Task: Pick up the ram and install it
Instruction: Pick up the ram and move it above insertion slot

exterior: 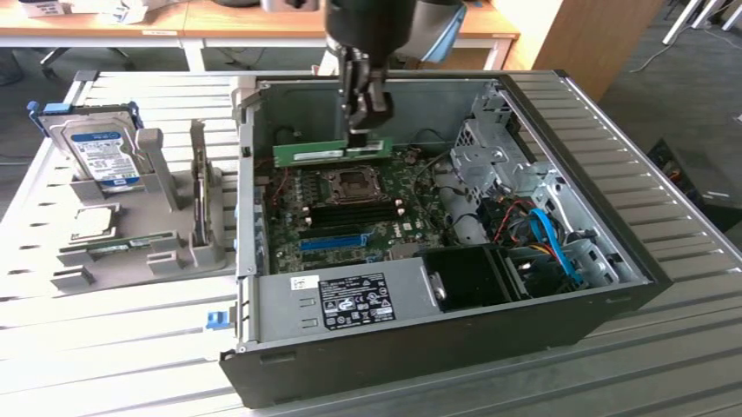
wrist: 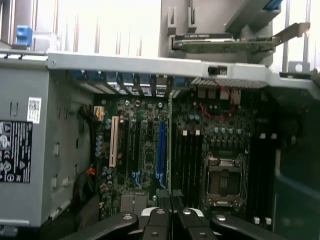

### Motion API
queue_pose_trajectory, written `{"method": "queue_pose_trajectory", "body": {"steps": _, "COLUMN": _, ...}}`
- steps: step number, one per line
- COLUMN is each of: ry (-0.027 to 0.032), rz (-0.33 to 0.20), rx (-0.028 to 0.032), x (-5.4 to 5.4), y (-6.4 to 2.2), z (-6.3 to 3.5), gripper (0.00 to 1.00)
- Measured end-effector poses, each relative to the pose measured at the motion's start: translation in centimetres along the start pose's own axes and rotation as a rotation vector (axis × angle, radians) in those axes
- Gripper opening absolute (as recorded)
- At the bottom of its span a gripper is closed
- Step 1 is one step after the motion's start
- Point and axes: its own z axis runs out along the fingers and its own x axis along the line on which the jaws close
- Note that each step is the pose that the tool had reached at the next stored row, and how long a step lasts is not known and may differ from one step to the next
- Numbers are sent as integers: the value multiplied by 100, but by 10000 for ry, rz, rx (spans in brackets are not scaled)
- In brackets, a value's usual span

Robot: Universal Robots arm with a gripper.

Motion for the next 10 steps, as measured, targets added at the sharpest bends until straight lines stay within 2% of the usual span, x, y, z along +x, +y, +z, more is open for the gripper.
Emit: {"method": "queue_pose_trajectory", "body": {"steps": 10, "ry": 0, "rz": 0, "rx": 0, "x": 11, "y": -297, "z": -4, "gripper": 12}}
